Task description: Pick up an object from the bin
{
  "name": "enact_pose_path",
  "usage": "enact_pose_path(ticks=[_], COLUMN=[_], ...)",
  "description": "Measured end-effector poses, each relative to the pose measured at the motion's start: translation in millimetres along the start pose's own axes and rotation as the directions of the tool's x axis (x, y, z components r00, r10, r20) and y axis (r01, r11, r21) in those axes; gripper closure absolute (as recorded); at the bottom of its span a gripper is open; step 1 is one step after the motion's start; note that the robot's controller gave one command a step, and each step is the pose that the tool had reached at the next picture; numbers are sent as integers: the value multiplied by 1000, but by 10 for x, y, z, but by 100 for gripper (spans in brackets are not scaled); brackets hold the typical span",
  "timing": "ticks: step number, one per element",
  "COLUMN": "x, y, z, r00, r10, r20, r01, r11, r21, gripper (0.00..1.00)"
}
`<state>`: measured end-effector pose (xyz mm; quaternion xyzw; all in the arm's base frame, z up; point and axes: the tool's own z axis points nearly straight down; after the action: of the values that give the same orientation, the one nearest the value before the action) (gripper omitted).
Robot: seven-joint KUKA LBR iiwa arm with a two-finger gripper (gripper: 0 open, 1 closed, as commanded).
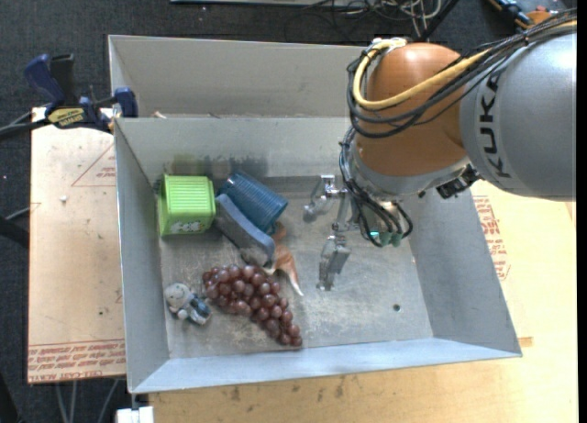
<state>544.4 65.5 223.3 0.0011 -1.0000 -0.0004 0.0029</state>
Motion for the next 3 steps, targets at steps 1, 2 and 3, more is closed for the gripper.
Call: enact_pose_path(ticks=[1, 2, 3], x=[-15, -135, -320], y=[-3, 418, 489], z=[-33, 532, 949], r00=[1000, 1000, 984], r10=[2, -19, 178], r20=[7, 13, 11], r01=[-2, 19, -178], r11=[1000, 1000, 984], r21=[-1, -1, -3], gripper=[0, 0, 0])
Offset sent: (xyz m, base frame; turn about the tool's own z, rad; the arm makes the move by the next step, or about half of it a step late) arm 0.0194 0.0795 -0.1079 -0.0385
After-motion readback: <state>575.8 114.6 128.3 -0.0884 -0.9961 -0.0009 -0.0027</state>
